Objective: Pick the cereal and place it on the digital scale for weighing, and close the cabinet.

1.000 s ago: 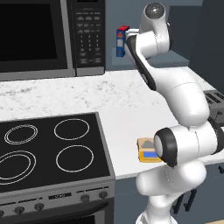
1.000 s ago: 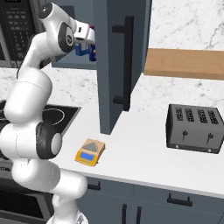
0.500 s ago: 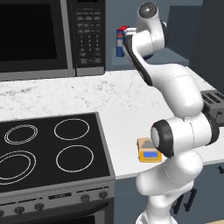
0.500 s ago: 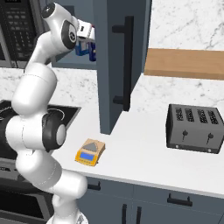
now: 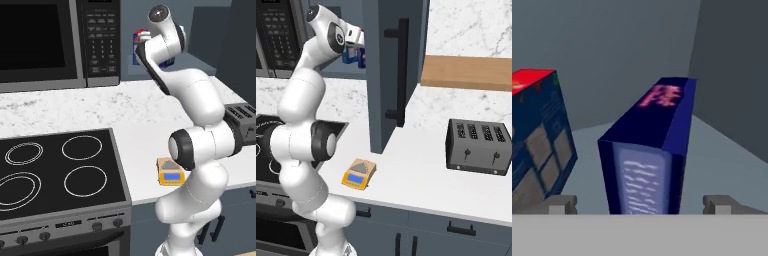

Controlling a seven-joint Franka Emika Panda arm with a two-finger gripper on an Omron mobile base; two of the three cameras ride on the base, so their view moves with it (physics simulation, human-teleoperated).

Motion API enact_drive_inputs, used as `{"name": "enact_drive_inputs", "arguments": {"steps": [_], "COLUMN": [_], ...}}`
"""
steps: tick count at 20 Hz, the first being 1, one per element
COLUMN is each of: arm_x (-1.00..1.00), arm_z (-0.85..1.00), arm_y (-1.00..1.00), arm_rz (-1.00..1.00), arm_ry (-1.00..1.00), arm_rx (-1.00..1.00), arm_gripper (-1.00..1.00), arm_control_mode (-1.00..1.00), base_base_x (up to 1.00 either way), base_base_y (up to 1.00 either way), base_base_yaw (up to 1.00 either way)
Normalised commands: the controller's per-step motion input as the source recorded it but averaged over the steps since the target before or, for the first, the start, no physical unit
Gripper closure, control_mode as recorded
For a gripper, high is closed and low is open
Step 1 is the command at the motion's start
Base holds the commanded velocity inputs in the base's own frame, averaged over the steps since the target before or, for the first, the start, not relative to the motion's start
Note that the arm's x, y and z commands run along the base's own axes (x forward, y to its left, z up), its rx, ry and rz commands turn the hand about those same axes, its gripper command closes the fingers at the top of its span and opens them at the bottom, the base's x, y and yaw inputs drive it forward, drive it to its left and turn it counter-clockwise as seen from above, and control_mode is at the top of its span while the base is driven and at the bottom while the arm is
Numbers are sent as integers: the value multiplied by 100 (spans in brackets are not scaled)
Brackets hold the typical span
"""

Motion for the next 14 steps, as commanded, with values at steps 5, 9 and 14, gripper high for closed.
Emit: {"name": "enact_drive_inputs", "arguments": {"steps": [5, 9, 14], "arm_x": [24, 13, 5], "arm_z": [-3, -7, -21], "arm_y": [-22, -26, -18], "arm_rz": [-3, -1, 0], "arm_ry": [0, 0, 0], "arm_rx": [0, 0, 0], "arm_gripper": [100, 100, 100], "arm_control_mode": [-100, -100, -100], "base_base_x": [0, 0, 0], "base_base_y": [0, 0, 0], "base_base_yaw": [0, 0, 0]}}
